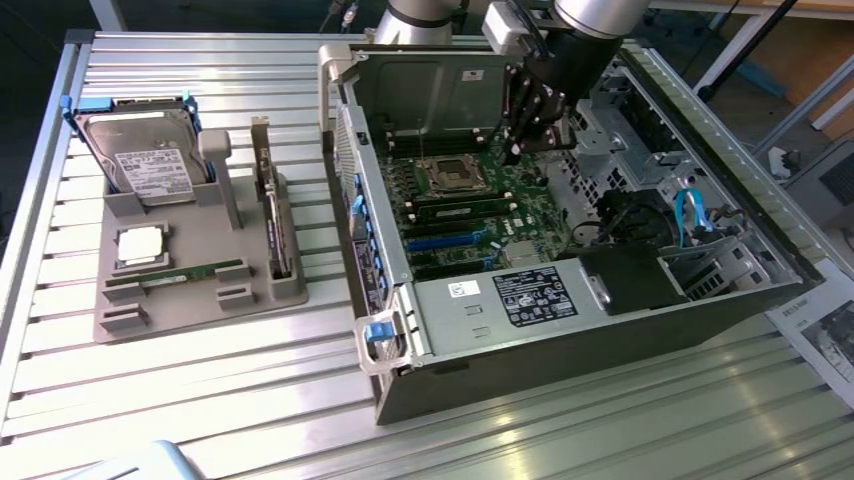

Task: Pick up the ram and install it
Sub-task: 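Press down the ram until it locks into place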

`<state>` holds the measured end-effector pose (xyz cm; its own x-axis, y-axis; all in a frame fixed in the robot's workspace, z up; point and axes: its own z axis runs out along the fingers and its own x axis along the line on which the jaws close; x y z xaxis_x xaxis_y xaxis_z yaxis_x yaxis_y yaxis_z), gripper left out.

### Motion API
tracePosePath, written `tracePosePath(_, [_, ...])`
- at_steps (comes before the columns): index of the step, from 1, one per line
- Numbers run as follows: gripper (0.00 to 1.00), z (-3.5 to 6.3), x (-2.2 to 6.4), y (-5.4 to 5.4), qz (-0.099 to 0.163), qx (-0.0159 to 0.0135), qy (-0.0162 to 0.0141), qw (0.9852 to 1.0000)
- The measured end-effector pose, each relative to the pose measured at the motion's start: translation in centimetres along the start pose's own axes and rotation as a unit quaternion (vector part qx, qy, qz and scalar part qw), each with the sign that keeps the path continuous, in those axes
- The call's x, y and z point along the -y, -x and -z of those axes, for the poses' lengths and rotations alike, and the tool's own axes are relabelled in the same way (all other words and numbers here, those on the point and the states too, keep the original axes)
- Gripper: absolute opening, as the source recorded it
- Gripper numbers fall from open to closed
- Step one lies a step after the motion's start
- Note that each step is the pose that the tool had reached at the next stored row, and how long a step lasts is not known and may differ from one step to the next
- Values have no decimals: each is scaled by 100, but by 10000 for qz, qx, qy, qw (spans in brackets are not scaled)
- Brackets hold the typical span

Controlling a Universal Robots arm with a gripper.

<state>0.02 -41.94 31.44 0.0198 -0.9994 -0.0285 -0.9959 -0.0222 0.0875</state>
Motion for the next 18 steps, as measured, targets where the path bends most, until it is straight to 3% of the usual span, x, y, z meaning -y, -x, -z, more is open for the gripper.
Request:
tracePosePath(4, [10, 0, 0, 0, 8, -1, 0, 10000])
tracePosePath(5, [10, 0, -1, 0, 11, -1, -13, 10000])
tracePosePath(8, [10, -2, -19, 0, 22, -4, -105, 9999])
tracePosePath(9, [10, -3, -22, 1, 25, -4, -123, 9999])
tracePosePath(13, [10, -2, -19, 1, 26, -5, -127, 9999])
tracePosePath(18, [10, 6, 70, -1, 25, -5, -127, 9999])
